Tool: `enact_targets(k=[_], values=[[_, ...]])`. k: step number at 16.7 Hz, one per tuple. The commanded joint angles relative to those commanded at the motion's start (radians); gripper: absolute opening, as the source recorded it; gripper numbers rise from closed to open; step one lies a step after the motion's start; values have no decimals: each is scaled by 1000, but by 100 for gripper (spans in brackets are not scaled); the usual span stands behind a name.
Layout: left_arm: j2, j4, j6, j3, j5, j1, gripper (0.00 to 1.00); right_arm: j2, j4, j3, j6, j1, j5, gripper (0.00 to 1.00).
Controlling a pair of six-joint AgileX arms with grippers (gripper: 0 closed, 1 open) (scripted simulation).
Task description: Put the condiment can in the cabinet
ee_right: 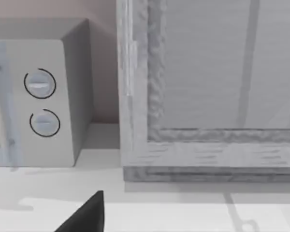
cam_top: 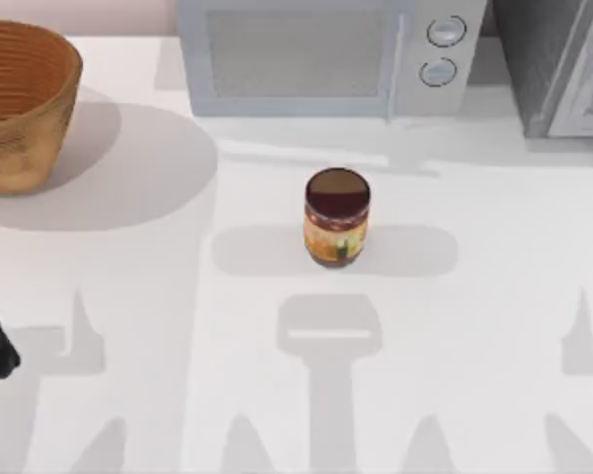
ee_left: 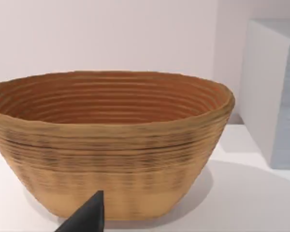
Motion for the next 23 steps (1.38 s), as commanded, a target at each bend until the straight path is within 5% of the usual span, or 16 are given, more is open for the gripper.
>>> enact_targets(k=[5,10,23], values=[[0,0,0,0,0,0,100,45,25,30,-5,4,-28,100],[0,0,0,0,0,0,100,286,131,165,-35,23,-165,100],[0,0,0,0,0,0,100,1495,556,732,-209,114,-810,100]])
